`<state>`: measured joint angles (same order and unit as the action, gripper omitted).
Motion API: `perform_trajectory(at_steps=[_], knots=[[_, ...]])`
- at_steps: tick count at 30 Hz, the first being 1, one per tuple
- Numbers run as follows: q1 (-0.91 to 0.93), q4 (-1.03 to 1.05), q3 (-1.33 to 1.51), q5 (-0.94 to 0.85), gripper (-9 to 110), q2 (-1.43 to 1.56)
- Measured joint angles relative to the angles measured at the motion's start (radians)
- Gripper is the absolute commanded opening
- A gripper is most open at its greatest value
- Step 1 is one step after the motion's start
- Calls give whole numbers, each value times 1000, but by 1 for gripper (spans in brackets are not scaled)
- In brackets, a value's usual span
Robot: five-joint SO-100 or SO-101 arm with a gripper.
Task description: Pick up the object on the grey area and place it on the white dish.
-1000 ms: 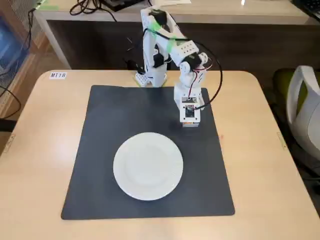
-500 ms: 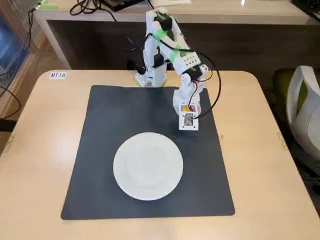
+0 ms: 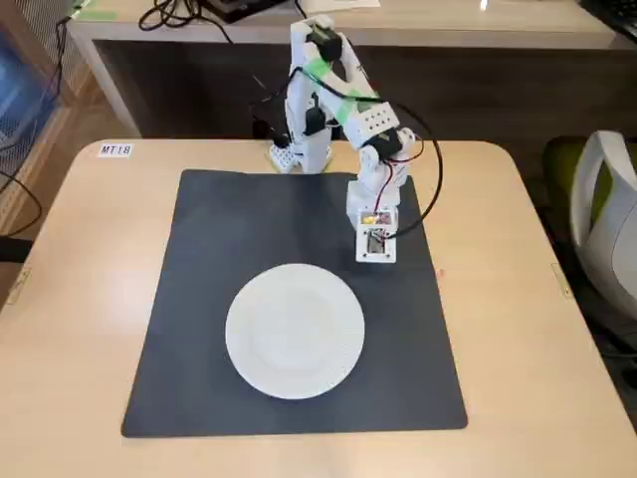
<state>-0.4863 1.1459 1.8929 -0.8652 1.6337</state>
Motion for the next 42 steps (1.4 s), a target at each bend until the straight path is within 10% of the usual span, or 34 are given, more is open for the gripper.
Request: perform_trajectory(at_steps=[42], knots=[[492,172,-836,491,25,-537]])
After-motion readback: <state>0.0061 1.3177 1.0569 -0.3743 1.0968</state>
